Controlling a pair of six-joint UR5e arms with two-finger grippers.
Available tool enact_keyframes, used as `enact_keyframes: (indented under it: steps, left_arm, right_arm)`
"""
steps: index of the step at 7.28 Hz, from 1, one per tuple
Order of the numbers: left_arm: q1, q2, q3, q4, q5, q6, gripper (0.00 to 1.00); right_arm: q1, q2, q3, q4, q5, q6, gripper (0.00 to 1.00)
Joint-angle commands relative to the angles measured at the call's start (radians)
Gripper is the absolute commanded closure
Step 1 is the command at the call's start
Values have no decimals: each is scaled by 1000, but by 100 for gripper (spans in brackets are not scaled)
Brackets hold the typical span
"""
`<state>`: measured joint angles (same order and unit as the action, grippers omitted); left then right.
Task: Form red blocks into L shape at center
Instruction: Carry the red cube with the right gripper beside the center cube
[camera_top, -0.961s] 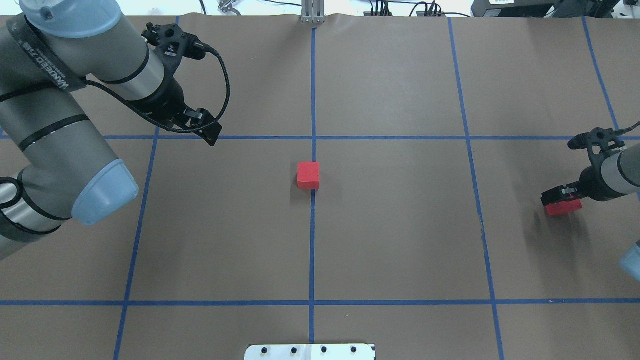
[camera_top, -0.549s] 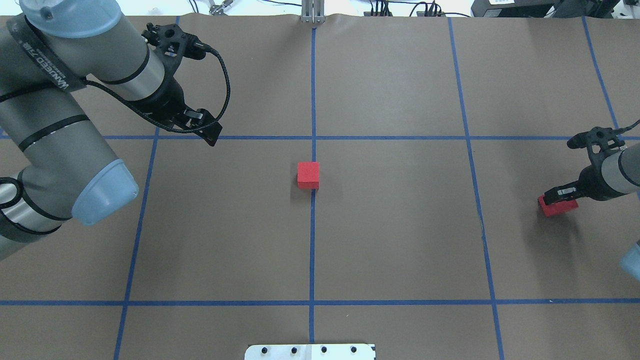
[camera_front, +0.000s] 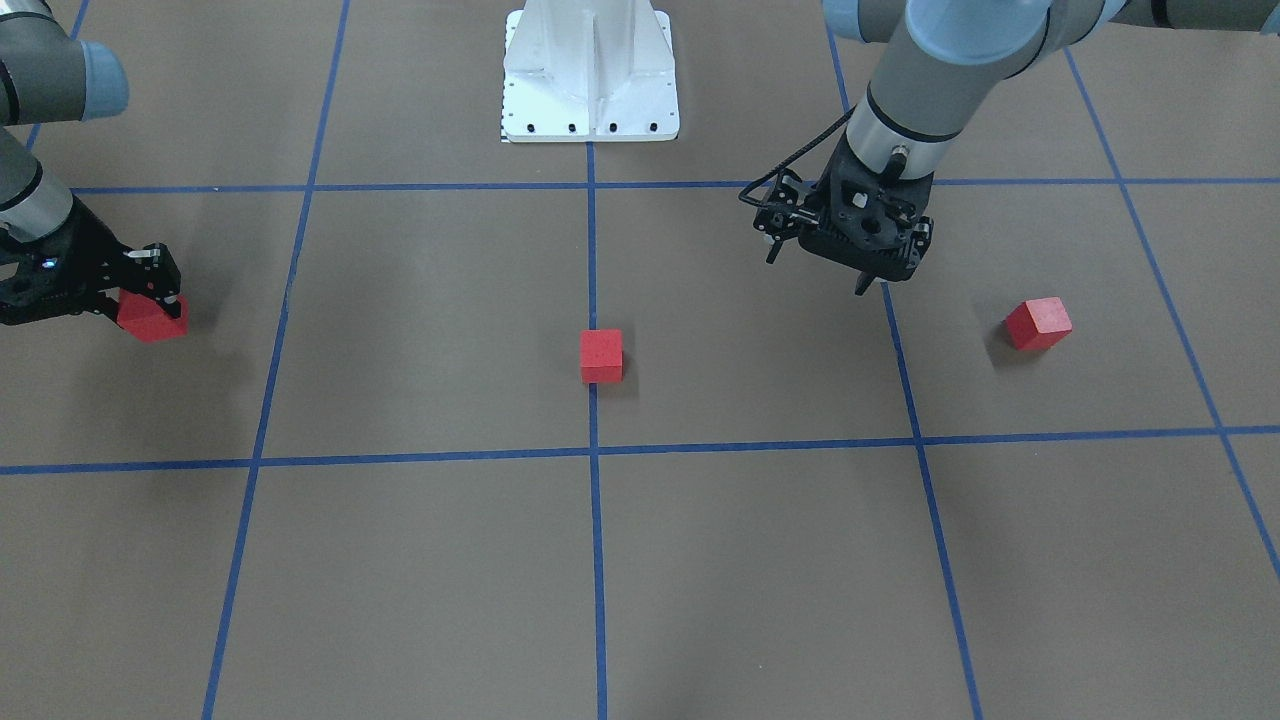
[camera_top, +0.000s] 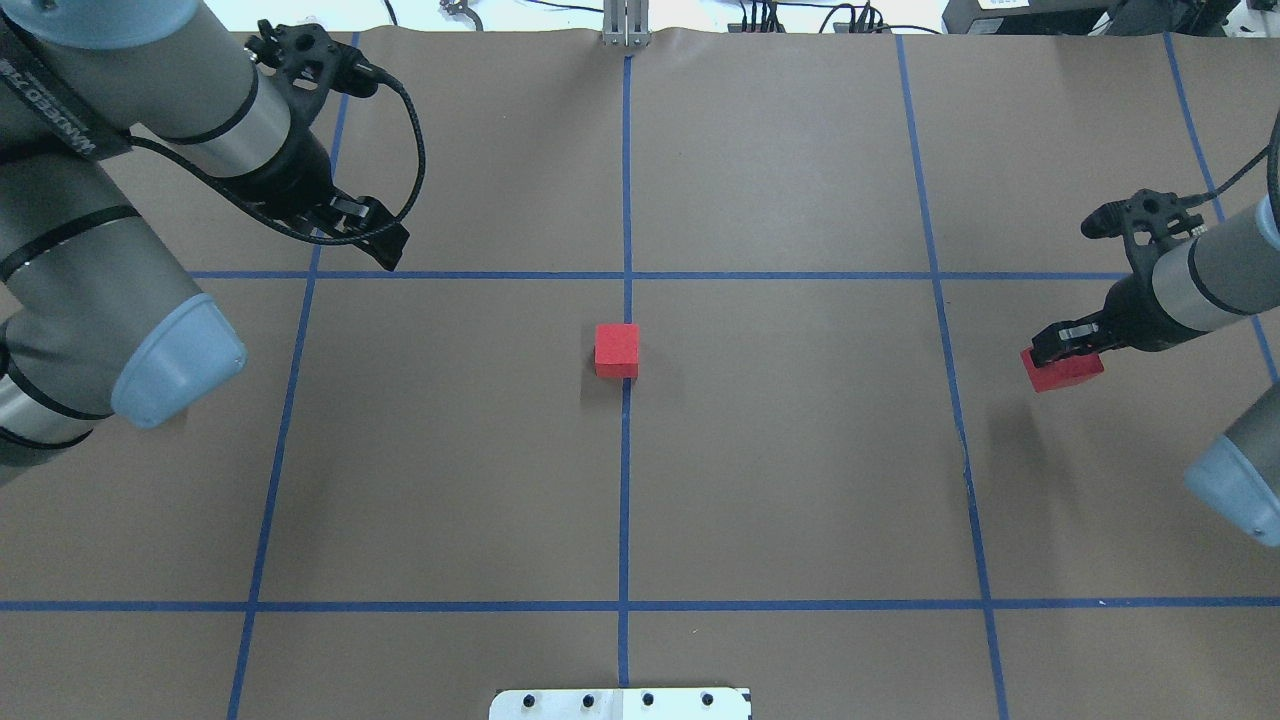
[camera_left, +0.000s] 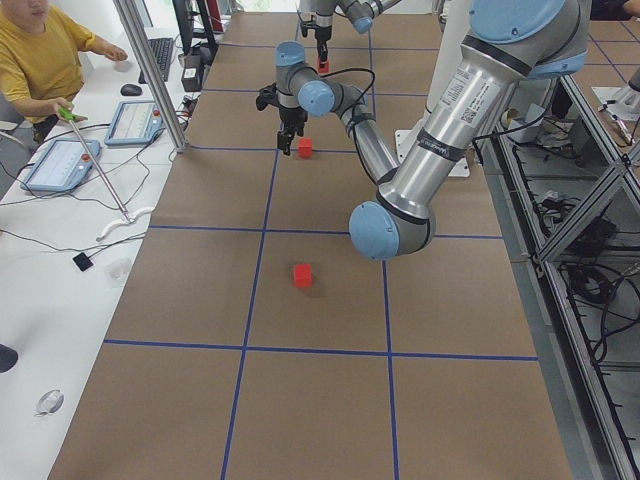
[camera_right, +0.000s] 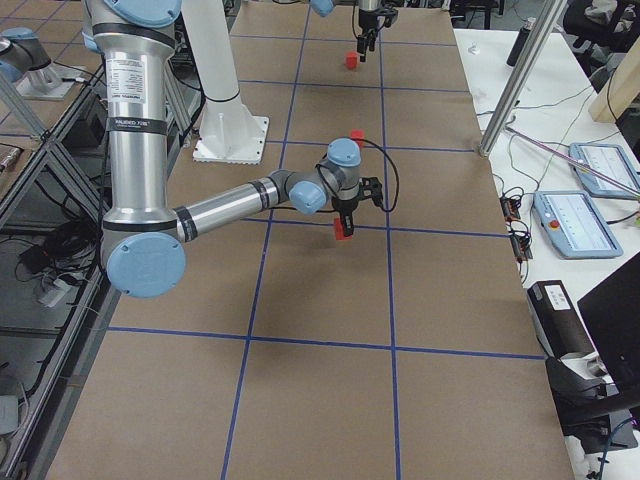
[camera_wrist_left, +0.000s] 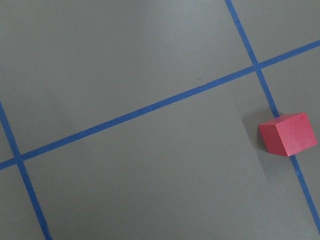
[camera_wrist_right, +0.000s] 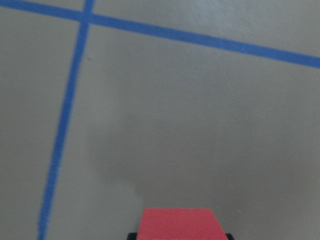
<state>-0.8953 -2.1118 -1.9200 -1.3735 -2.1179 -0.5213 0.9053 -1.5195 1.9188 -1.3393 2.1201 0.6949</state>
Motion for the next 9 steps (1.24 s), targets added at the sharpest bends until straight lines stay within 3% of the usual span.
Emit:
enact_keyframes:
  steps: [1, 3, 5, 6, 9]
  left_arm:
    - [-89, 44, -8, 5, 16, 41, 0]
    - [-205, 139, -5, 5, 15, 229, 0]
    - [-345, 258, 10, -4, 0, 392, 0]
    - [-417, 330, 47, -10, -90, 459, 0]
    - [-664, 340, 315, -71, -206, 781, 0]
  right_arm:
    - [-8, 266, 51, -319, 0, 79, 100]
    - [-115, 410, 51, -360, -35, 292, 100]
    - [-210, 478, 49, -371, -106, 408, 100]
    - [-244, 523, 46, -415, -123, 461, 100]
    - [-324, 588, 40, -443, -181, 515, 100]
